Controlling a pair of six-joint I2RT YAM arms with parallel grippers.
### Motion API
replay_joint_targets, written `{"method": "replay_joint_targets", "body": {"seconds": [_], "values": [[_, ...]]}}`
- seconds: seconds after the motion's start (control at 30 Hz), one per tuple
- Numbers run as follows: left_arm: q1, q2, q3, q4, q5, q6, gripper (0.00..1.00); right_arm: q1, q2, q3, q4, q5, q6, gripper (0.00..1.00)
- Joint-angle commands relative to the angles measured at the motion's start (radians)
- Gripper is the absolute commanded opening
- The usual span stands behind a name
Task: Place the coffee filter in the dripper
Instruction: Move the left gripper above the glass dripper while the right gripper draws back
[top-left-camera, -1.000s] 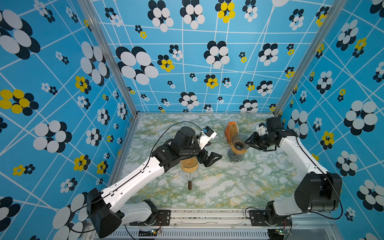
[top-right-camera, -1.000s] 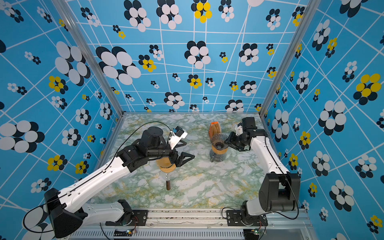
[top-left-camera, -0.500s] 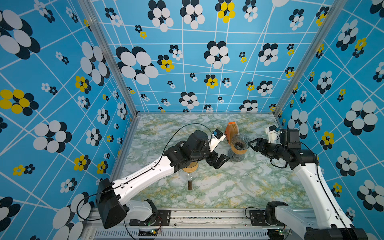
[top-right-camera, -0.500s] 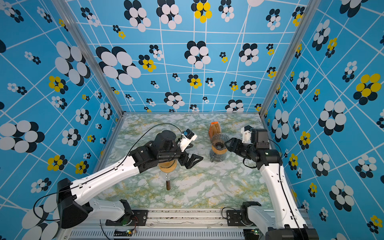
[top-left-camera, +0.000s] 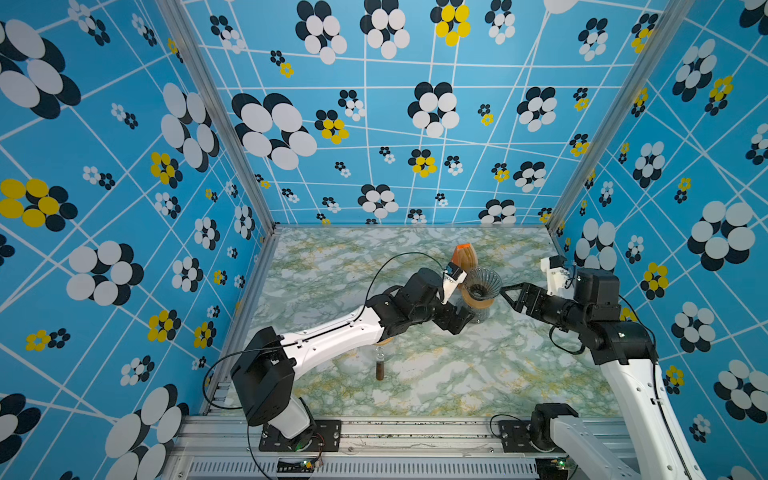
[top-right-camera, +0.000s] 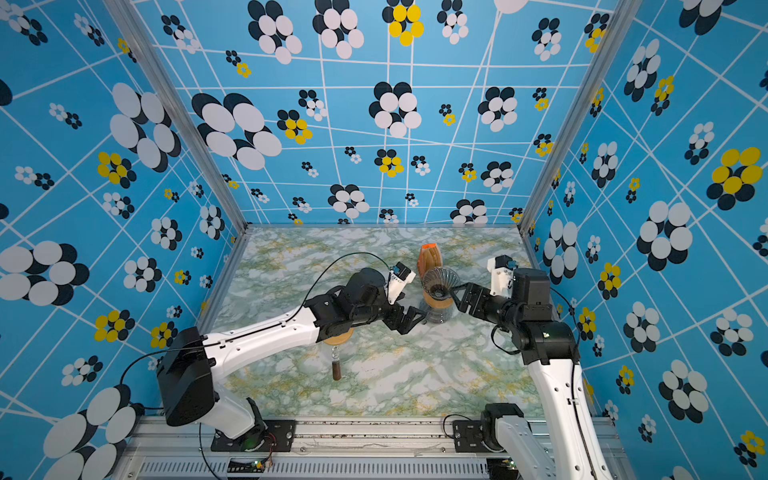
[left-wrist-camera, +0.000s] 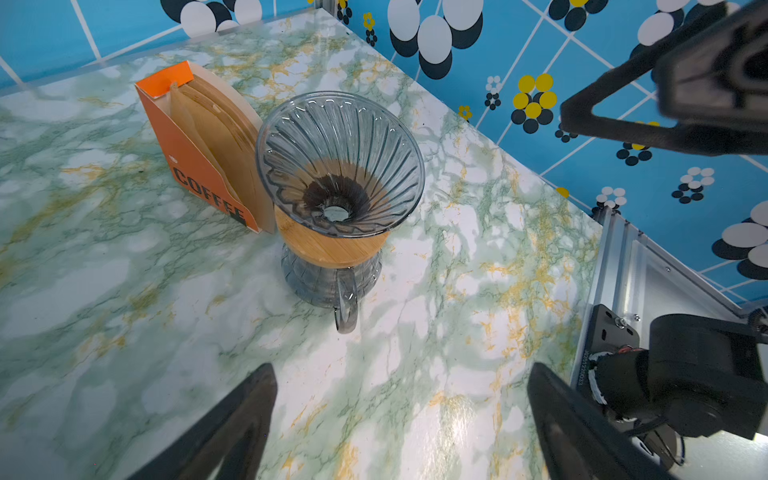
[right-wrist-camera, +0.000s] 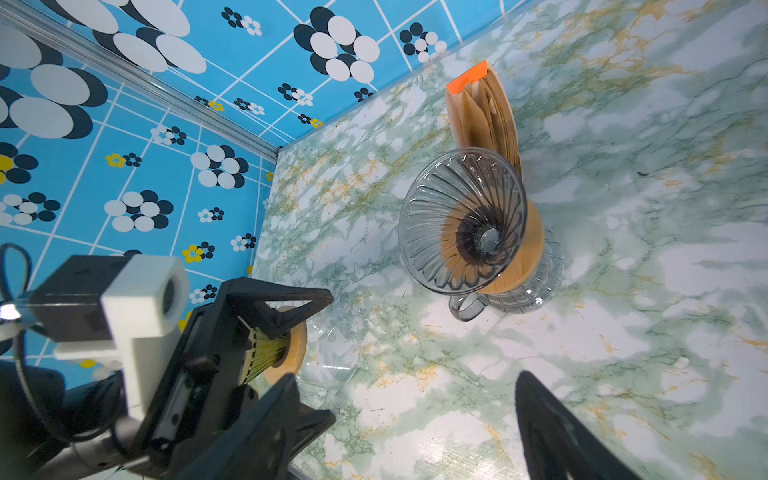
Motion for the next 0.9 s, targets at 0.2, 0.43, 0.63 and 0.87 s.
{"method": "replay_joint_targets", "body": {"seconds": [0.2, 0.43, 0.63, 0.87], "values": [[-0.034, 0.158, 0.009, 0.127, -0.101, 0.023, 0.81, -0.006, -0.059, -0.007, -0.073, -0.002, -0.054, 0.84], [-0.042, 0.239, 0.028, 0.158, -0.183, 0.017, 0.74, -0.006, -0.078, -0.013, -0.094, 0.002, -0.054, 0.84], [-0.059, 0.272, 0.037, 0.164, -0.248, 0.027, 0.68, -0.006, -0.08, -0.01, -0.1, 0.007, -0.058, 0.84], [-0.075, 0.308, 0.072, 0.152, -0.303, 0.033, 0.63, -0.006, -0.08, -0.011, -0.099, 0.009, -0.058, 0.84]]}}
